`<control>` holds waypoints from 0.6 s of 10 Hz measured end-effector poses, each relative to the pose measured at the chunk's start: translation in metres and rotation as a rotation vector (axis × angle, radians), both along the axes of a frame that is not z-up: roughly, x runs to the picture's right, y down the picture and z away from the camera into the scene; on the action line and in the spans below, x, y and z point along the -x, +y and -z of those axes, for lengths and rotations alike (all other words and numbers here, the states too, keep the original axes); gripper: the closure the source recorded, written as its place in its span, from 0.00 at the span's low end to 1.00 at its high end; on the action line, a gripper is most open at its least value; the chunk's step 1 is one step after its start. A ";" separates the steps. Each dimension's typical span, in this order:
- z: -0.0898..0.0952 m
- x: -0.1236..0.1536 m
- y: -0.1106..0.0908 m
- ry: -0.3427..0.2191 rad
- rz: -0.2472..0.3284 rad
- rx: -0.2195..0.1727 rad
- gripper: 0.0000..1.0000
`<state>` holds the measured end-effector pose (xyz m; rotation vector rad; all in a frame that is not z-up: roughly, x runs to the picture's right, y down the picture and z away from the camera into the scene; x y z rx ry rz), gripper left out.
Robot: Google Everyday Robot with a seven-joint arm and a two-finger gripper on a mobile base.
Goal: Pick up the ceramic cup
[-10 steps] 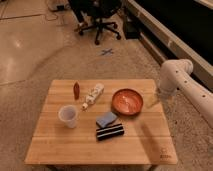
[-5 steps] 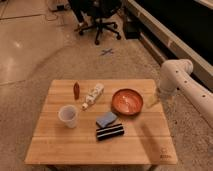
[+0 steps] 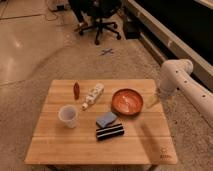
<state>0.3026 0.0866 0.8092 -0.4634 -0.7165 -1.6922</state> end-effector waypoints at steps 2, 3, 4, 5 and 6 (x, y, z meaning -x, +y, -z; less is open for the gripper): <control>0.002 0.009 -0.009 -0.003 -0.018 -0.019 0.20; 0.008 0.026 -0.023 -0.029 -0.031 -0.041 0.20; 0.015 0.046 -0.037 -0.064 -0.041 -0.060 0.20; 0.027 0.069 -0.053 -0.108 -0.055 -0.083 0.20; 0.040 0.091 -0.068 -0.151 -0.063 -0.108 0.20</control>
